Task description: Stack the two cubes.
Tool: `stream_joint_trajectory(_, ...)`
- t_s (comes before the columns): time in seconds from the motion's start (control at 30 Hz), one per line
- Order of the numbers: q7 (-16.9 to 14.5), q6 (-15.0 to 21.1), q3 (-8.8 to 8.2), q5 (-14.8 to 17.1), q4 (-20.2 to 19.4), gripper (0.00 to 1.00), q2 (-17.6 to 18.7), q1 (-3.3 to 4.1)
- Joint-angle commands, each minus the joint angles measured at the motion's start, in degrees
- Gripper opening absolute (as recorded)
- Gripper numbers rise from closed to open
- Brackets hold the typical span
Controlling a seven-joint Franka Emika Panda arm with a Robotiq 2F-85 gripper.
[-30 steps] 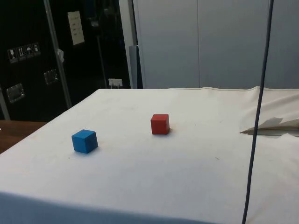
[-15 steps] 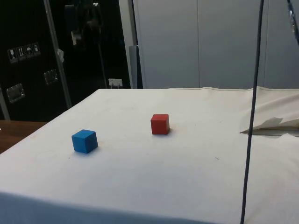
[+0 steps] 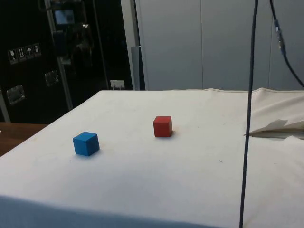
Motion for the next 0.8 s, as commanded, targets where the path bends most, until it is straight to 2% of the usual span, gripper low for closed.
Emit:
stream_joint_trajectory(0.0, 0.8, 0.6, 0.00, -0.5, 0.5, 1.00, 1.1, 0.40)
stream_joint_trajectory(0.03, 0.2, 0.3, 0.11, -0.1, 0.2, 1.00, 0.5, 0.06)
stream_joint_trajectory(0.13, 1.8, 1.7, 0.46, -0.9, 0.7, 1.00, 2.6, 0.63)
stream_joint_trajectory(0.3, 3.4, 3.3, 0.86, -1.2, 0.3, 1.00, 4.0, 0.80)
stream_joint_trajectory(0.33, 3.1, 2.8, 1.09, -0.9, 0.5, 1.00, 4.1, 0.57)
stream_joint_trajectory(0.37, 4.1, 3.8, 0.92, -1.3, 0.2, 1.00, 4.5, 0.92)
stream_joint_trajectory(0.6, 6.6, 5.6, 0.97, -1.2, -0.1, 1.00, 6.1, 1.26)
stream_joint_trajectory(0.63, 6.0, 4.8, 1.20, -1.0, 0.1, 1.00, 5.9, 0.97)
stream_joint_trajectory(0.67, 7.3, 6.2, 1.03, -1.2, -0.2, 1.00, 6.5, 1.32)
stream_joint_trajectory(0.77, 8.1, 7.3, 1.09, -1.2, -0.5, 1.00, 7.2, 1.38)
